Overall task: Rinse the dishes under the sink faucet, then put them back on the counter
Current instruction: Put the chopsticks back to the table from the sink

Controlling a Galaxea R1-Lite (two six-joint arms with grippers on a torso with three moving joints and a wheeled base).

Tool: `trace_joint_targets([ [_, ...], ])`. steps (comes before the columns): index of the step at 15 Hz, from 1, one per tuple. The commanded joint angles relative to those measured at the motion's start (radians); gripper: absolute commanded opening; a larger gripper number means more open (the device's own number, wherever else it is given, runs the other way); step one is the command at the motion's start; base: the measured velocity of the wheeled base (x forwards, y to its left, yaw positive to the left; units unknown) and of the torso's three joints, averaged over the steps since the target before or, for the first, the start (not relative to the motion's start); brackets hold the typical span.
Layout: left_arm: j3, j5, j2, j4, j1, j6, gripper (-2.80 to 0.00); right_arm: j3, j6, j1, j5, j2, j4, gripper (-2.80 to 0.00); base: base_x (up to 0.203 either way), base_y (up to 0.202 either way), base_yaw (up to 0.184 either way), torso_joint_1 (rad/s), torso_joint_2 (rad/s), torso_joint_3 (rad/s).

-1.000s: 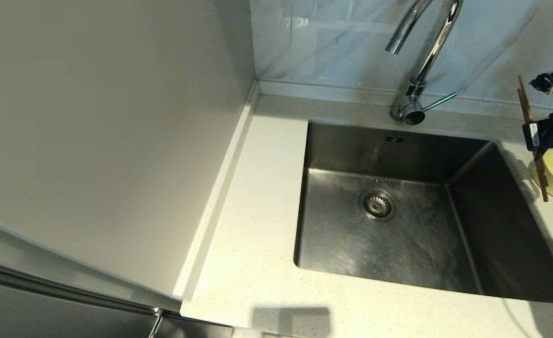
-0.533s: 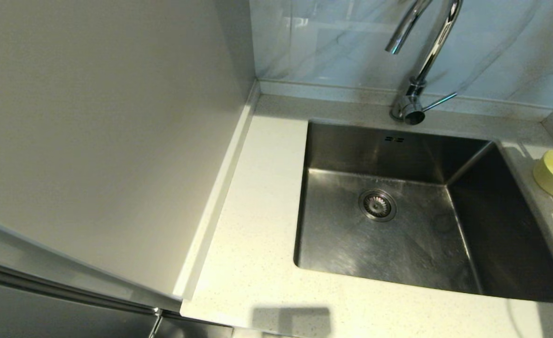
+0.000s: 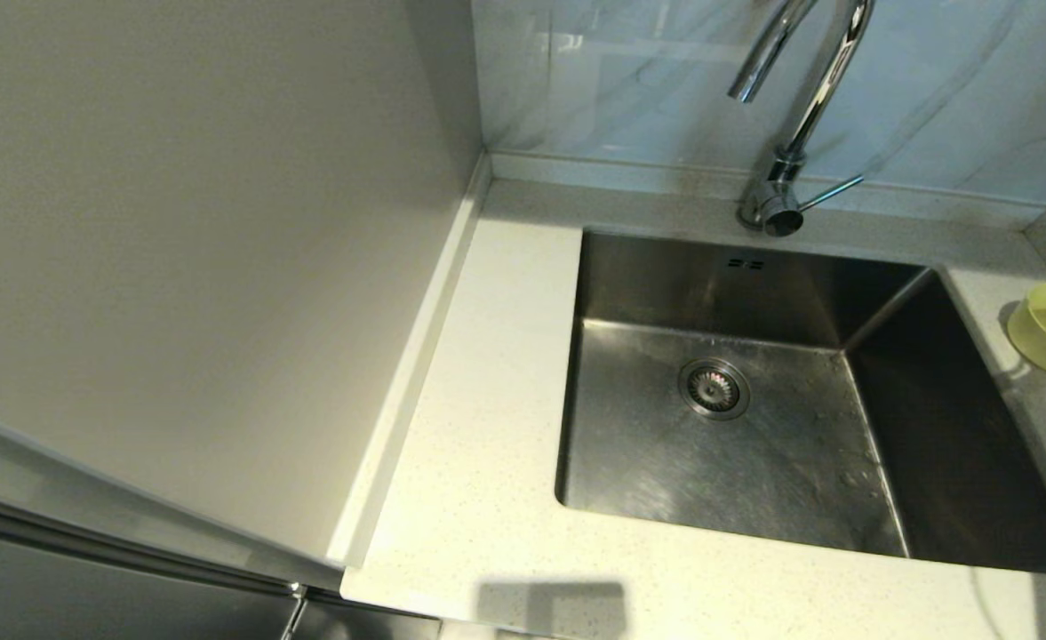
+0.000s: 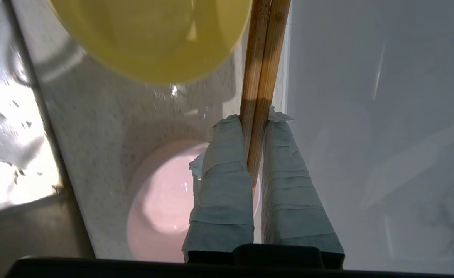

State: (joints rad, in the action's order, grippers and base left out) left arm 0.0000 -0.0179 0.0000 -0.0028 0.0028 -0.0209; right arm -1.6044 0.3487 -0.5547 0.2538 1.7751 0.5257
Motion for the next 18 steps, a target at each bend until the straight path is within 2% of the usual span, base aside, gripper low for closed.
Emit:
trace_joint_targets([
  [1,0.0,-0.001,-0.003,0.0,0.0,-0.001,-2.8,0.035,0.004,-0.008,0.001,-0.004,0.003,-2.8,0.0,0.0,0.0,0.0,0.0,0.0],
  [6,0.0,-0.001,-0.003,0.0,0.0,-0.001,-2.8,0.123,0.012,-0.019,0.001,-0.009,0.002,-2.8,0.0,0.0,0.0,0.0,0.0,0.0],
  [8,0.0,0.0,-0.003,0.0,0.0,-0.001,-2.8,0.153,0.04,-0.042,-0.001,-0.011,0.002,-2.8,0.0,0.0,0.0,0.0,0.0,0.0],
  [14,0.0,-0.001,-0.003,0.0,0.0,-0.001,-2.8,0.17,0.076,-0.092,-0.002,-0.02,0.002,-2.8,0.0,0.0,0.0,0.0,0.0,0.0],
  [18,0.0,-0.001,-0.003,0.0,0.0,-0.001,-2.8,0.206,0.076,-0.093,-0.005,-0.045,0.002,-2.8,0.0,0.0,0.0,0.0,0.0,0.0],
])
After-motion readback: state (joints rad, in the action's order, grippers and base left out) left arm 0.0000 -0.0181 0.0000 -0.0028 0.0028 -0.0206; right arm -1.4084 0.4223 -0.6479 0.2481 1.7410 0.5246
